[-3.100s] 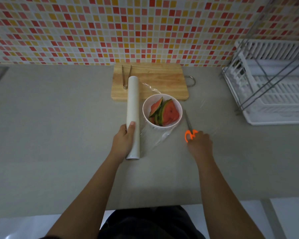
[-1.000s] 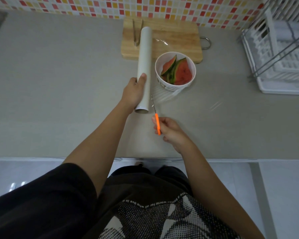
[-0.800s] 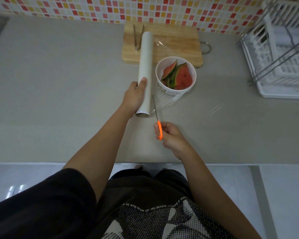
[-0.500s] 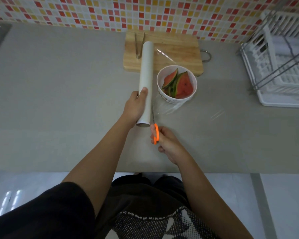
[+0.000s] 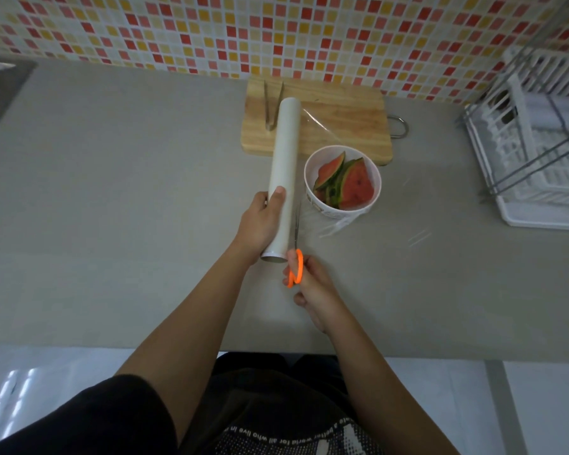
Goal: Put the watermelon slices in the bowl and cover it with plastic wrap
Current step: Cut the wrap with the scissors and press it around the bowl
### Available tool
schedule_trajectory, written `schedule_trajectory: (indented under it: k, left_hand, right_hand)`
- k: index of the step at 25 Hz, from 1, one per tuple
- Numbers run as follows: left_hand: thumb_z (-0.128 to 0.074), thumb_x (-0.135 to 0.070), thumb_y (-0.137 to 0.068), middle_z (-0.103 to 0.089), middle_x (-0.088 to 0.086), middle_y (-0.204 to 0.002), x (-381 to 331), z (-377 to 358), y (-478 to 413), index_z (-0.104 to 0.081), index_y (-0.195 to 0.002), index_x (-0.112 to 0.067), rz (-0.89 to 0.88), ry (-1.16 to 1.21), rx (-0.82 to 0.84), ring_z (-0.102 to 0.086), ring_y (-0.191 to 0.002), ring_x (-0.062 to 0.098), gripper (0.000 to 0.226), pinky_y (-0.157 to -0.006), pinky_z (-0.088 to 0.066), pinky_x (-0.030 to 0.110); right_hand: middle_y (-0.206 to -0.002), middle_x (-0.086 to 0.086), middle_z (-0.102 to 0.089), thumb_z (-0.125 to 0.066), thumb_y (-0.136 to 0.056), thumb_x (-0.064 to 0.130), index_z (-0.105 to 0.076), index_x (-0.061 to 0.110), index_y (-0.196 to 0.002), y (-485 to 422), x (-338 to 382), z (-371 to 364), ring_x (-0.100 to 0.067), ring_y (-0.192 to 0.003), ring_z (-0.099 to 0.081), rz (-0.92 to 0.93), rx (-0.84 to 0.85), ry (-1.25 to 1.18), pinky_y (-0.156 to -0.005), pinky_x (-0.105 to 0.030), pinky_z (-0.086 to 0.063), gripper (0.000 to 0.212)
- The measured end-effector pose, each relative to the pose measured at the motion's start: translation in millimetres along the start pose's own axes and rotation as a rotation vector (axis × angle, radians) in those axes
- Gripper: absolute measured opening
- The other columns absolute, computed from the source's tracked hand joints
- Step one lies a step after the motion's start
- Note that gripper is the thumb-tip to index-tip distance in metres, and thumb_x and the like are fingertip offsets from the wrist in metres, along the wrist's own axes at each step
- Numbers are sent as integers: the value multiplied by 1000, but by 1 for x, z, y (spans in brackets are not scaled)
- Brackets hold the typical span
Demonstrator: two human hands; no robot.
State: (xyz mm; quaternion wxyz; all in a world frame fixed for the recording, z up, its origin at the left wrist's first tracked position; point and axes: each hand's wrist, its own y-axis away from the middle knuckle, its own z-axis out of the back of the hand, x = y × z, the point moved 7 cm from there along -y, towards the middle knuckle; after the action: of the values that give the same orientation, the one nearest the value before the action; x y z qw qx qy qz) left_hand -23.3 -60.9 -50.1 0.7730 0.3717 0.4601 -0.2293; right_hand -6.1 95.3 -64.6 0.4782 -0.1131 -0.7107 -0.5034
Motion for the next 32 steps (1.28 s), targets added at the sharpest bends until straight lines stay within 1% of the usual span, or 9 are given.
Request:
schedule_trajectory:
  k: [3, 8, 13, 16, 19, 23, 27, 29, 32]
  left_hand:
    - [-38, -62, -89, -58, -7, -87, 1, 1, 0, -52, -89, -25, -3, 1, -5, -57, -82, 14, 40, -67, -43, 32]
    - [-38, -61, -89, -61, 0, -99, 3, 0, -3, -54, -101, -20, 4, 11, 1, -59, -93, 21, 46, -79, -47, 37]
    - [-40, -59, -90, -62, 2, -101, 3, 0, -3, -54, -103, -19, 17, 42, 8, -61, -96, 22, 45, -85, -48, 39]
    - [-41, -60, -89, -63, 1, -102, 4, 1, -2, -55, -104, -19, 30, 67, 24, -62, -96, 21, 46, -86, -50, 39]
    - [-42, -60, -89, -63, -1, -100, 4, 3, -1, -55, -104, -21, 27, 87, 30, -62, -95, 20, 43, -86, -51, 40]
    - [-43, -61, -87, -66, 3, -104, 7, 5, -2, -55, -106, -21, 31, 115, 56, -65, -92, 18, 46, -85, -53, 42]
    - [-42, -63, -85, -66, -1, -97, 7, 7, -2, -56, -102, -24, 20, 129, 64, -65, -90, 16, 45, -85, -53, 41]
    - [-43, -61, -87, -66, -5, -95, 7, 9, -1, -57, -99, -26, 10, 128, 70, -65, -90, 13, 39, -84, -52, 39]
    - [-42, -61, -86, -67, -4, -99, 9, 13, 0, -58, -99, -27, 7, 121, 103, -64, -93, 15, 40, -85, -51, 38]
  right_hand:
    - [-68, 10, -54, -56, -87, 41, -56, 22, -85, -3, 1, -1, 6, -51, -52, 52, -14, -34, -39, -13, -27, 19]
    - [-61, 15, -57, -55, -83, 52, -53, 21, -82, -11, 14, -1, 5, -52, -50, 29, -3, -28, -38, -12, -27, 32]
    - [-55, 15, -53, -55, -85, 49, -55, 21, -85, -22, 28, 0, 2, -49, -42, 91, 5, 7, -39, -12, -27, 28]
    - [-54, 19, -53, -56, -81, 56, -56, 27, -79, -31, 34, 0, 2, -49, -41, 66, -10, 37, -41, -13, -28, 29]
    - [-50, 15, -48, -57, -84, 49, -57, 25, -70, -39, 45, -2, -3, -46, -35, 142, -11, 27, -38, -15, -25, 28]
    - [-51, 18, -54, -55, -86, 49, -58, 28, -70, -48, 57, -5, 5, -45, -47, 139, 1, -13, -38, -9, -32, 27]
    - [-60, 7, -51, -52, -88, 47, -55, 24, -69, -57, 71, -3, 4, -46, -46, 188, -10, 6, -43, -6, -36, 30]
    - [-63, 7, -52, -52, -87, 49, -55, 24, -72, -63, 72, -4, 5, -47, -46, 158, -10, 12, -48, -12, -39, 29]
    - [-62, 8, -52, -49, -86, 54, -53, 25, -68, -71, 73, -7, 4, -48, -46, 116, -10, 40, -57, -23, -32, 34]
